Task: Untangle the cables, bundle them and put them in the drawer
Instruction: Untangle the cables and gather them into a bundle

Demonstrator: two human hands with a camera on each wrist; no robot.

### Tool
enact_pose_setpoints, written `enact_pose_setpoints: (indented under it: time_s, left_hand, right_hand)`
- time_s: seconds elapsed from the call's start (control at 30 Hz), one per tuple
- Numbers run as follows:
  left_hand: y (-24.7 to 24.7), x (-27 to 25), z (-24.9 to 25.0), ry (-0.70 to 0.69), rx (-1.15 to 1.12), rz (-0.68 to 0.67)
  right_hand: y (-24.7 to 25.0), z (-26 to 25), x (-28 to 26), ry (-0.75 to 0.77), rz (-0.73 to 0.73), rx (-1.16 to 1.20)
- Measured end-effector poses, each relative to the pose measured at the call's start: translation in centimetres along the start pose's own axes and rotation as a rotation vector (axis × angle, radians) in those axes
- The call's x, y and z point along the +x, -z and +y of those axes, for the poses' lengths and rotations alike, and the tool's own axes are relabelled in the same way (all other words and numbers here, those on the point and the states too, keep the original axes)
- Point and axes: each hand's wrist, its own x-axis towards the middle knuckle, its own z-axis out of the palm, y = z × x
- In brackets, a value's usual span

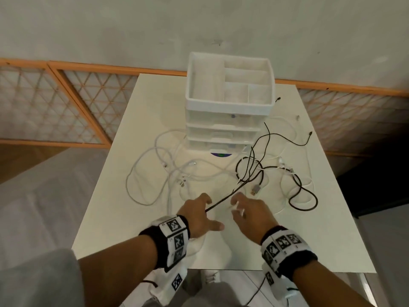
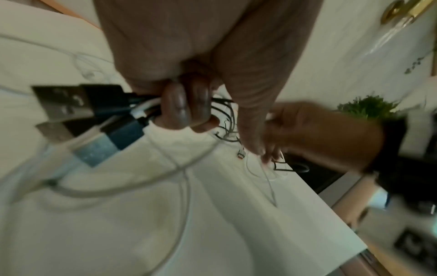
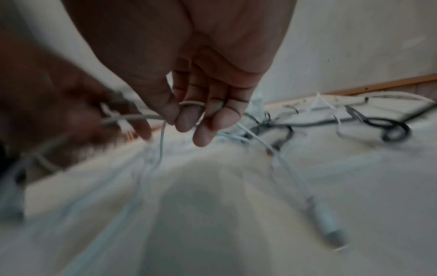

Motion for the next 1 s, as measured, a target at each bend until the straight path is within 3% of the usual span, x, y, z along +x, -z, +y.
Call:
enact_pose_setpoints:
  time_s: [0.1, 0.2, 0.33, 0.43, 0.57, 0.67, 0.8, 0.9, 1.0]
  left_hand:
    - [-0.5, 0.4, 0.2, -0.043, -0.018, 0.091]
    - [0.6, 1.3, 0.6, -0.057, -0.016, 0.211]
    - [2.8, 2.1, 0.0, -0.032, 0.022, 0.265]
    - [5.0, 2.0, -0.5, 0.0, 0.011, 0.275]
    - [8.7, 1.6, -1.2, 0.067, -0.05, 0.194]
    - [11.4, 0.6, 0.2, 0.06, -0.324, 0.251]
    - [13.3, -0.5, 6.5, -0.146, -0.798, 0.402]
    - [12.2, -1.1, 11.8, -0.32, -0.97, 0.316]
    - [9.3, -0.2, 13.4, -0.381, -0.875, 0.192]
  right_hand:
    - [4.3, -2.7, 1.2, 0.185, 0.189, 0.132]
    - [9.8, -5.1, 1.9, 0.225, 0.381, 0.306]
    - [17.1, -5.4, 2.2, 0.134, 0.713, 0.455]
    - [19.5, -4.6, 2.2, 0.105, 0.814, 0.436]
    - [20.8, -2.7, 2.4, 0.031, 0.957, 0.454]
    - [20.8, -2.3, 2.2, 0.086, 0.85, 0.469]
    - [19.0, -3.6, 2.7, 0.301, 0.566, 0.477]
    - [18.6, -4.9, 3.7, 0.347, 0.496, 0.537]
    - [19.5, -5.4, 4.5, 0.313, 0.544, 0.613]
